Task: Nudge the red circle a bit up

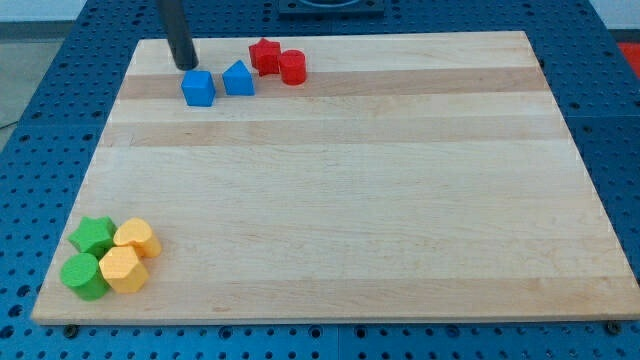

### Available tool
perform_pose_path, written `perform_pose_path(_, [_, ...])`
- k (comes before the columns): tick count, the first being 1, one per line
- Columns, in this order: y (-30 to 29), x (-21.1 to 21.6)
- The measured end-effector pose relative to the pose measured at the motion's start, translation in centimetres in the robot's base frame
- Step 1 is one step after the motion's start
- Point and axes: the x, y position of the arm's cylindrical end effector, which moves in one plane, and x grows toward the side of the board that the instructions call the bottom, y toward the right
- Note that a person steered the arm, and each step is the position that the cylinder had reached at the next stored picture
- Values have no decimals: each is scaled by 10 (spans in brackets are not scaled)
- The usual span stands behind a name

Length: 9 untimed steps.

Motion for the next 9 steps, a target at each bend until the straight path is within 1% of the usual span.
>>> perform_pose_path(1, [-5,38])
perform_pose_path(2, [13,72])
perform_pose_path(3, [44,101])
perform_pose_path(4, [55,105])
perform_pose_path(5, [52,114])
perform_pose_path(6, [100,123])
perform_pose_path(7, [158,117])
perform_pose_path(8, [167,87])
perform_pose_path(9, [163,48])
